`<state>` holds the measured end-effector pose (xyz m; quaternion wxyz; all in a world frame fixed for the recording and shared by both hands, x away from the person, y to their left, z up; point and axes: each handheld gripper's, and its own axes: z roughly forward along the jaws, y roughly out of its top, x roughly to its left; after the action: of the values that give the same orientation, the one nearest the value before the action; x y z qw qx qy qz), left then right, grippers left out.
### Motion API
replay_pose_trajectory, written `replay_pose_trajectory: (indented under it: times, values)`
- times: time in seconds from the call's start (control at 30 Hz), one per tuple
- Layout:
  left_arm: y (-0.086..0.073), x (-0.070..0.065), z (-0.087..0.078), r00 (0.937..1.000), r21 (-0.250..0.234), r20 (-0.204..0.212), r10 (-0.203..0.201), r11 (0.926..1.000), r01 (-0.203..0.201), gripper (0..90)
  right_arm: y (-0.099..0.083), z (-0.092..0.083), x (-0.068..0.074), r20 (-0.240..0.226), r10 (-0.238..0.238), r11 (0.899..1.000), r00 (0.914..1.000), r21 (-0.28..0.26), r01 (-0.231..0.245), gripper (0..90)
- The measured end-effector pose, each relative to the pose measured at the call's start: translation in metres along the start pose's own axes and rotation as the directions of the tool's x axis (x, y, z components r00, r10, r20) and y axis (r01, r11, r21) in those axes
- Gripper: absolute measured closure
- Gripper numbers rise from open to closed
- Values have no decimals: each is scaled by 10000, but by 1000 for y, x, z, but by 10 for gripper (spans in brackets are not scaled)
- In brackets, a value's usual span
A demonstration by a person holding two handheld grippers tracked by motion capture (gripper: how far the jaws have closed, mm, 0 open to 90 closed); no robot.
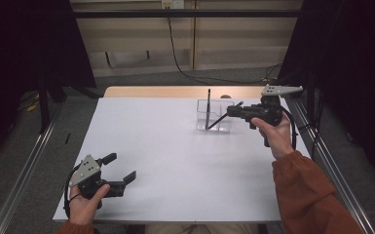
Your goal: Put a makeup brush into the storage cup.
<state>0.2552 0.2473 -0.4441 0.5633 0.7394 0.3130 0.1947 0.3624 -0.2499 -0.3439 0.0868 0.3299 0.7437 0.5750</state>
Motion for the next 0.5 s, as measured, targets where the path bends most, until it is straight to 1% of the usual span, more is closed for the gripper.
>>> replay_pose_trajectory:
  times: [0.03, 0.2, 0.23, 0.3, 0.33, 0.37, 0.5]
  values:
    - [0, 0, 0, 10000, 47, 23, -17, 10000, 17, 48, 2, 1, -1, 14, 37, 10000, 10000, -41, -37, 836]
    - [0, 0, 1, 9999, 77, 54, 88, 9999, -89, 49, 16, 9, -3, 151, -120, 9999, 9998, -27, 120, 836]
    - [0, -1, 1, 10000, 77, 50, 12, 10000, -12, 49, 19, 10, -4, 215, -160, 9999, 9996, -1, 160, 836]
    - [0, 0, 1, 10000, 104, 33, 77, 9999, -77, 49, 24, 11, -5, 296, -179, 9998, 9994, -5, 179, 836]
    - [0, 0, 2, 10000, 72, 28, 49, 10000, -49, 49, 27, 12, -7, 405, -142, 9999, 9991, 8, 141, 836]
    - [0, 0, 2, 10000, 95, 57, 46, 9999, -46, 49, 30, 13, -8, 540, -218, 9997, 9983, 104, 212, 836]
    - [0, 0, 2, 9999, 104, 70, 73, 9999, -74, 51, 36, 20, -11, 805, -329, 9989, 9962, 362, 301, 836]
